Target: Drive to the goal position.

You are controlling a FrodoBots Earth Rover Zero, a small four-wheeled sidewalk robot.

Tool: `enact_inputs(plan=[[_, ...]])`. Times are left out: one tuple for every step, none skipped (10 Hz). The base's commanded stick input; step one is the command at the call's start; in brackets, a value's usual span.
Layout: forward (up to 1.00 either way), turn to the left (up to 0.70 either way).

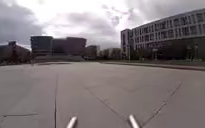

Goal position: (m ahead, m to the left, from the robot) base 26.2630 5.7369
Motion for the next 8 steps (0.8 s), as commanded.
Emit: enact_inputs(plan=[[0.70, 0.01], [0.70, 0.01], [0.70, 0.01], [0.70, 0.01], [0.70, 0.01], [0.70, 0.01], [0.70, 0.01], [0.70, 0.01]])
